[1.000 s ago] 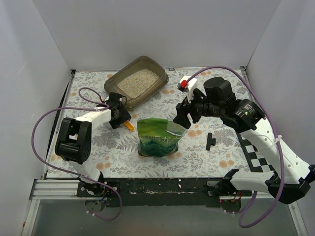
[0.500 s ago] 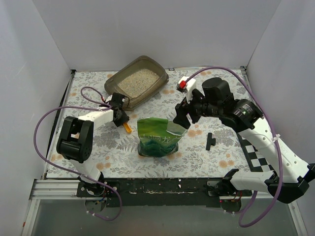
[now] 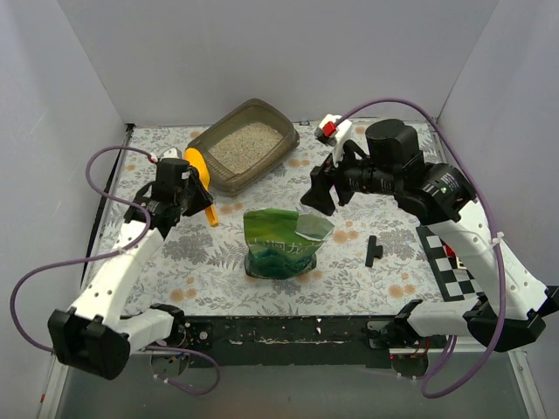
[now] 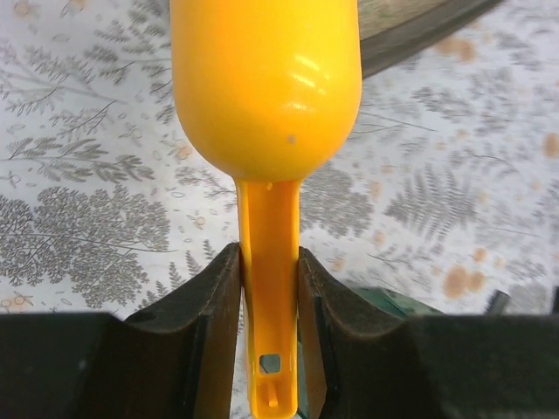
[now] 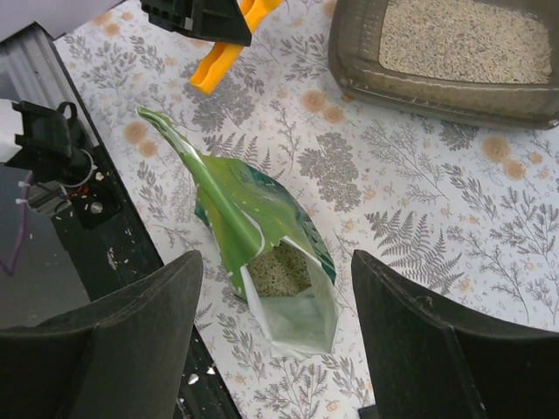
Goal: Fill the litter box with clean litter
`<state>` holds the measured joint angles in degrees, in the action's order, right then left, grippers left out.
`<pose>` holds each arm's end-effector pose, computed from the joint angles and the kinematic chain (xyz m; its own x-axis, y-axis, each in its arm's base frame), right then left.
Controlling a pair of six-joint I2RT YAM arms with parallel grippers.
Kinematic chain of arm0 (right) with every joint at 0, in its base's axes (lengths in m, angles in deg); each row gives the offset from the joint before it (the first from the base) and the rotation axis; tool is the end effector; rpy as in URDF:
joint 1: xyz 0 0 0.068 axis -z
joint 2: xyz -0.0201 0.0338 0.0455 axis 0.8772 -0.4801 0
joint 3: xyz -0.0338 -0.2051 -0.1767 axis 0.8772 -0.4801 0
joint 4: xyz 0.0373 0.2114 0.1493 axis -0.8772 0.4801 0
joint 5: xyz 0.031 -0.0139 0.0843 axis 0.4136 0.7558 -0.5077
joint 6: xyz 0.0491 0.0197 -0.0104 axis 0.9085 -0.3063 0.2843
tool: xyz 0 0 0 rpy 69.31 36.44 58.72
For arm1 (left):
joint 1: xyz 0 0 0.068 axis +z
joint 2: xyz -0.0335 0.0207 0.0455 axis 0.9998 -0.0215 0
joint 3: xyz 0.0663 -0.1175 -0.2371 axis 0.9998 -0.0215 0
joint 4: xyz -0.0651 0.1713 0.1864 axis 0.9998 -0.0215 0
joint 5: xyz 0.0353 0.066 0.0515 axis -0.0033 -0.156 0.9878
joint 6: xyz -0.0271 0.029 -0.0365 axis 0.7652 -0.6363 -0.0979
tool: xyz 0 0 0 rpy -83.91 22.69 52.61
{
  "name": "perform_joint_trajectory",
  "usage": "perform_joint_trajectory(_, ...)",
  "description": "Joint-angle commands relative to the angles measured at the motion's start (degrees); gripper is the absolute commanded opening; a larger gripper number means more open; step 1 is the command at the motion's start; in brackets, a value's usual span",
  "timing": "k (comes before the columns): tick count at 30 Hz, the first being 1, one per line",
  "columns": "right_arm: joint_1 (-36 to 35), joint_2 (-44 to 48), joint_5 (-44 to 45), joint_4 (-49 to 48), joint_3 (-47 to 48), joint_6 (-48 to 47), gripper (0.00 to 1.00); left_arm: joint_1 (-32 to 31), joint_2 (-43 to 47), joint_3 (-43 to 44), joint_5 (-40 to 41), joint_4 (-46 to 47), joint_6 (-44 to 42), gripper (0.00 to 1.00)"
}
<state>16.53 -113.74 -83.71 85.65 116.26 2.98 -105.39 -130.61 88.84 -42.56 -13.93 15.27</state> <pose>0.1600 0.1700 0.4787 -0.2358 -0.3136 -0.9198 -0.8475 0.5296 0.0367 0.2326 -0.0639 0.3023 -0.3542 -0.8931 -0.2773 -0.6289 0.4470 -0.6362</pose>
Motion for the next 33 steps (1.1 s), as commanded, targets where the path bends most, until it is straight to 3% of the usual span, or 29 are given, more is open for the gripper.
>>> perform_joint_trajectory(1,-0.2,-1.1,-4.5,-0.5,5.9,2.9,0.76,-0.1,6.1,6.2,-8.6,-5.5,-4.7,0.00)
perform_joint_trajectory(7,-0.2,-2.2,-15.8,-5.4,7.1,12.5,0.72,-0.1,11.1,10.8,-22.4,-0.2,-4.9,0.00)
perform_joint_trajectory(14,-0.2,1.0,-27.5,-25.6,-5.0,26.3,0.71,-0.2,13.0,10.2,-36.8,19.3,3.7,0.00)
perform_joint_trajectory(22,-0.2,0.1,-27.0,-35.8,-6.2,30.6,0.72,-0.1,10.2,9.8,-44.7,38.5,17.0,0.00)
perform_joint_trajectory(33,-0.2,-3.0,-26.1,-46.3,-6.3,32.2,0.73,-0.3,10.1,3.8,-46.7,58.6,28.9,0.00)
